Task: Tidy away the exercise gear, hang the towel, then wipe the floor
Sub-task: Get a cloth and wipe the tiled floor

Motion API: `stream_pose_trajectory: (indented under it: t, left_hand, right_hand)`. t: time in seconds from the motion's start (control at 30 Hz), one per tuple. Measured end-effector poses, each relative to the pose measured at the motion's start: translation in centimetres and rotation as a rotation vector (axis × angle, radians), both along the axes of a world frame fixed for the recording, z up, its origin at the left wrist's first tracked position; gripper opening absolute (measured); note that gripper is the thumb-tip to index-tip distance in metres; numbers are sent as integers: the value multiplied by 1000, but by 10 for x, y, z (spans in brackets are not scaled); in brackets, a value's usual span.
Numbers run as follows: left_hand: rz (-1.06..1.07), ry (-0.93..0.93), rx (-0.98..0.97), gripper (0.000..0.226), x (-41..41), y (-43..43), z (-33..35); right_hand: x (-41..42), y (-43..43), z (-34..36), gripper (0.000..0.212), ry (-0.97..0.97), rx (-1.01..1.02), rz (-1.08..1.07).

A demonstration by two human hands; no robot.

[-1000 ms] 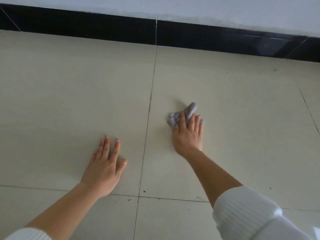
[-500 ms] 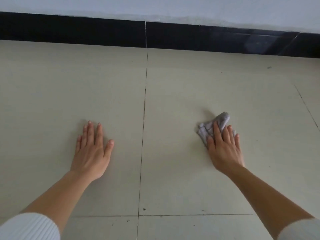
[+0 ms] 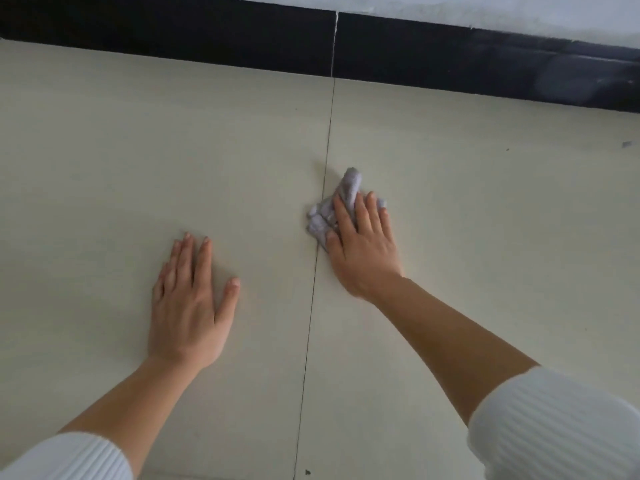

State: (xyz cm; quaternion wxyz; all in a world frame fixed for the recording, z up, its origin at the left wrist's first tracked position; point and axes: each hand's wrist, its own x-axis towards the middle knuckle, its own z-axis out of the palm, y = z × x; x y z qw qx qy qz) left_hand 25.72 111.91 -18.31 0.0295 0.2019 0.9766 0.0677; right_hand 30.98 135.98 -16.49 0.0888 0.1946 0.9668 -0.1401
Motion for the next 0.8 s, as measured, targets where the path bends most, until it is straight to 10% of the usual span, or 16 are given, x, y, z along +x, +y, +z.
stream_pose_trajectory:
  t: [0.2, 0.5, 0.8]
  left_hand:
    - [27, -35, 1, 71, -1, 0, 3]
    - [29, -25, -6, 69, -2, 0, 3]
    - [33, -57, 22, 67, -2, 0, 7]
  right_hand:
    - [31, -8, -4, 60, -8, -2, 655]
    - [-58, 88, 2, 61, -104, 24, -335]
    - [-48, -42, 4, 57, -20, -5, 617]
